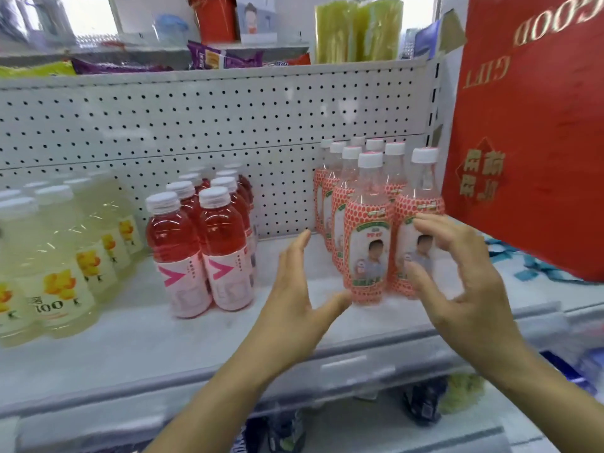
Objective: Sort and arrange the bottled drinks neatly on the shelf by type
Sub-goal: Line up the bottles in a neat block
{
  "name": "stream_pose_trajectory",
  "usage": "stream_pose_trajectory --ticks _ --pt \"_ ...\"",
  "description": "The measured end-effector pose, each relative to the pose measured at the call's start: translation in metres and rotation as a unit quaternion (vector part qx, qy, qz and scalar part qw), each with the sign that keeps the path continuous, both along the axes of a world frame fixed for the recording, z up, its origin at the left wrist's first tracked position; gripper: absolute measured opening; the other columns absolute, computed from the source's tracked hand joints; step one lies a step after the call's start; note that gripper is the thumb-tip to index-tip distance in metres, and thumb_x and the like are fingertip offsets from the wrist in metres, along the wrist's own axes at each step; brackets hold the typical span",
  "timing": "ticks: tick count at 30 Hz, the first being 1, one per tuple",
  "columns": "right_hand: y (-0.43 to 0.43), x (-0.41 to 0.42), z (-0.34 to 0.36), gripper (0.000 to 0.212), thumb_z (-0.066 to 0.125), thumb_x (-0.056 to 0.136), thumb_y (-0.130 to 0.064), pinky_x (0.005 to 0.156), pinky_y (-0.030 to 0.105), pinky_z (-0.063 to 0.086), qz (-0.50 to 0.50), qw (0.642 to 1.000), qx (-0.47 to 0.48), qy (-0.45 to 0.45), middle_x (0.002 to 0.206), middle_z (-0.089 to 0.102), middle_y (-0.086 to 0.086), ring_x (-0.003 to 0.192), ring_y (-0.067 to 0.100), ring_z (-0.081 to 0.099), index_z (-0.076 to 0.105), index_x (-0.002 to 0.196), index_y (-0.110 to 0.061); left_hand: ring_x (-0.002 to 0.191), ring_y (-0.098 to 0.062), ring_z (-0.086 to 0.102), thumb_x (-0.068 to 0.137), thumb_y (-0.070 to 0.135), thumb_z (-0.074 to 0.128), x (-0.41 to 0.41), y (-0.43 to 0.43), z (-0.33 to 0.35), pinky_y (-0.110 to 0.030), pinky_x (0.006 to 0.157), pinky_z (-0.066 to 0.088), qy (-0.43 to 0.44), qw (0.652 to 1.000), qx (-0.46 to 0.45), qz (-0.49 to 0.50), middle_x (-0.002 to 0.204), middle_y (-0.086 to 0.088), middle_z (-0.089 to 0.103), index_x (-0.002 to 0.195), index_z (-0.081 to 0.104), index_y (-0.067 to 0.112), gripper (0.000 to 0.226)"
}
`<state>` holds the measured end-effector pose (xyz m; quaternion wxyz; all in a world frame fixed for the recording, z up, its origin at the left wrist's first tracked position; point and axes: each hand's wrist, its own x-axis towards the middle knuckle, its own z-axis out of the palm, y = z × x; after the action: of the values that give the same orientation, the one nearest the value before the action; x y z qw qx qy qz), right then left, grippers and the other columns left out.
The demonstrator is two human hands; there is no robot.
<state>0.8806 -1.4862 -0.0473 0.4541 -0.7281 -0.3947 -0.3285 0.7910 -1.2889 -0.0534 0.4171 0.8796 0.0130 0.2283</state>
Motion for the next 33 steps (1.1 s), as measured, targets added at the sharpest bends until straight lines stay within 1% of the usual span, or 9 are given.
stream_pose_trajectory --ticks 4,6,8,9,14,20,25,29,33 --pt "-0.033 0.057 0.002 0.079 0.068 0.089 -0.04 0.114 0.037 0.035 0.017 0.965 -0.042 0.258 0.153 0.033 -0.018 0.137 0.003 0.036 0.021 0.152 -0.036 0.132 0.006 0.029 0.086 0.041 0.074 0.048 -0.029 0.002 -0.021 0.112 0.027 0.026 0.998 -0.057 -0.025 0.159 0.017 0.022 0.154 0.006 0.041 0.097" --pt "-0.032 0.079 -0.001 0.083 0.07 0.085 -0.049 0.108 0.028 0.042 0.085 0.944 -0.088 0.306 0.145 0.04 -0.032 0.131 -0.007 0.043 0.018 0.149 -0.048 0.133 0.001 0.042 0.084 0.036 0.078 0.068 -0.036 -0.002 -0.03 0.114 0.036 0.01 0.996 -0.083 -0.035 0.154 0.015 0.037 0.149 0.014 0.049 0.092" --pt "-0.026 0.093 -0.007 0.081 0.073 0.087 -0.038 0.092 0.008 0.044 0.117 0.94 -0.107 0.301 0.128 0.047 -0.042 0.117 -0.02 0.048 0.021 0.149 -0.046 0.13 -0.002 0.051 0.087 0.023 0.076 0.081 -0.038 -0.006 -0.035 0.109 0.046 -0.002 0.994 -0.104 -0.043 0.144 0.014 0.05 0.141 0.017 0.057 0.087" --pt "-0.022 0.098 -0.009 0.081 0.073 0.088 -0.034 0.09 0.006 0.044 0.124 0.938 -0.107 0.305 0.126 0.049 -0.041 0.114 -0.022 0.049 0.022 0.15 -0.042 0.128 -0.001 0.053 0.089 0.017 0.073 0.086 -0.038 -0.009 -0.033 0.107 0.048 -0.008 0.993 -0.107 -0.046 0.141 0.013 0.052 0.14 0.016 0.056 0.086" --pt "-0.004 0.117 -0.01 0.079 0.072 0.089 -0.03 0.105 0.033 0.047 0.136 0.928 -0.086 0.336 0.13 0.055 -0.023 0.121 -0.001 0.054 0.023 0.151 -0.031 0.117 0.007 0.058 0.094 0.005 0.064 0.106 -0.038 -0.01 -0.021 0.098 0.051 -0.007 0.987 -0.158 -0.027 0.133 0.015 0.058 0.153 0.014 0.031 0.081" --pt "0.006 0.131 -0.009 0.082 0.071 0.09 -0.028 0.107 0.04 0.046 0.16 0.917 -0.081 0.356 0.133 0.054 -0.018 0.125 0.006 0.054 0.018 0.152 -0.032 0.111 0.009 0.06 0.095 0.003 0.062 0.118 -0.034 -0.01 -0.015 0.083 0.053 0.006 0.984 -0.179 -0.01 0.129 0.016 0.057 0.152 0.013 0.026 0.079" --pt "0.006 0.133 -0.01 0.079 0.071 0.09 -0.024 0.101 0.03 0.047 0.177 0.914 -0.073 0.359 0.119 0.053 -0.03 0.114 -0.002 0.055 0.02 0.151 -0.032 0.108 0.008 0.062 0.093 0.002 0.064 0.12 -0.035 -0.009 -0.015 0.081 0.055 0.011 0.982 -0.189 0.005 0.127 0.011 0.06 0.148 0.021 0.026 0.074" --pt "0.003 0.133 -0.009 0.074 0.076 0.086 -0.023 0.097 0.032 0.053 0.164 0.919 -0.057 0.355 0.118 0.059 -0.025 0.106 -0.003 0.061 0.032 0.144 -0.034 0.107 0.003 0.064 0.086 0.006 0.074 0.119 -0.034 -0.009 -0.019 0.084 0.057 0.007 0.984 -0.167 0.054 0.124 0.01 0.064 0.139 0.038 0.031 0.069" --pt "0.002 0.135 -0.012 0.073 0.079 0.083 -0.024 0.077 0.012 0.048 0.142 0.928 -0.062 0.339 0.111 0.056 -0.027 0.096 -0.011 0.056 0.035 0.141 -0.031 0.111 -0.004 0.065 0.083 0.001 0.077 0.121 -0.036 -0.013 -0.023 0.087 0.058 0.007 0.985 -0.161 0.067 0.123 0.011 0.065 0.137 0.038 0.033 0.074"
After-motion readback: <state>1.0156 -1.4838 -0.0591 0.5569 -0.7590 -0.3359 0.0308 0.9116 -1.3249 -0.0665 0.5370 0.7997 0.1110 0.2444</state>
